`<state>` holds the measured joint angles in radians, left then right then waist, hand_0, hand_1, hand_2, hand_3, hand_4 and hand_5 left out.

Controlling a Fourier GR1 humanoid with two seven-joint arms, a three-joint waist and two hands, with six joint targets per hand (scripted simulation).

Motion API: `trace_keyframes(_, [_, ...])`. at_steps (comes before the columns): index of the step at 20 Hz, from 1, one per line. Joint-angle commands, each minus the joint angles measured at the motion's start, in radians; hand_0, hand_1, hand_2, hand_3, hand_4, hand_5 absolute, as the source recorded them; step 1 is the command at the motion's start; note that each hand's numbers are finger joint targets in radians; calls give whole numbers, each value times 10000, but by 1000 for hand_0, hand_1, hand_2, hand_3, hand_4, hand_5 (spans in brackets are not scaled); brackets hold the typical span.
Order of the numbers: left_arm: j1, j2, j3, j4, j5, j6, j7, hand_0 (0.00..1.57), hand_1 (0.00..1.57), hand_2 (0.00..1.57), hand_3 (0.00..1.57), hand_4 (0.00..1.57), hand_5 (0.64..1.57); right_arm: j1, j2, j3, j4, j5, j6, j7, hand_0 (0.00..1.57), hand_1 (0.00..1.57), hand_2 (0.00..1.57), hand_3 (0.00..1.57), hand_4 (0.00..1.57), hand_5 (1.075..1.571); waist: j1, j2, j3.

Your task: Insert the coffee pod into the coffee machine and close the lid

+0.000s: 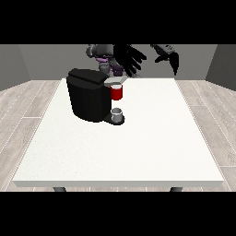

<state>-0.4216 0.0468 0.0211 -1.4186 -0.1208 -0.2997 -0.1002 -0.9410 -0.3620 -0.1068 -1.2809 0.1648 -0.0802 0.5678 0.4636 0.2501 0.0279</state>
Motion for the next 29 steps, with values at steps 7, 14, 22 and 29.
trace_keyframes(7, [-399, 73, 50, -88, 235, -237, -216, 0, 0, 0, 0, 0, 1571, -2065, 503, 438, 599, 65, 224, -2131, 0, 0, 0, 0, 0, 1571, 862, 1025, -287])
trace_keyframes(14, [-784, -45, -59, -484, 101, 50, 388, 0, 0, 0, 0, 272, 1571, -2735, 1025, 335, 2057, 42, 96, -2885, 0, 0, 0, 0, 98, 1571, 692, 1145, -283])
trace_keyframes(22, [134, 253, 426, -285, 442, -125, -10, 0, 0, 0, 0, 248, 1571, -1684, 2285, 902, 1923, -111, 154, -4668, 0, 0, 0, 0, 0, 1571, -342, 519, -281])
trace_keyframes(29, [1779, 471, 752, 290, 442, -187, -924, 0, 0, 0, 0, 266, 1571, -121, 3568, 2008, 1448, -224, 129, -5543, 0, 0, 0, 0, 259, 1571, -1362, -794, -285])
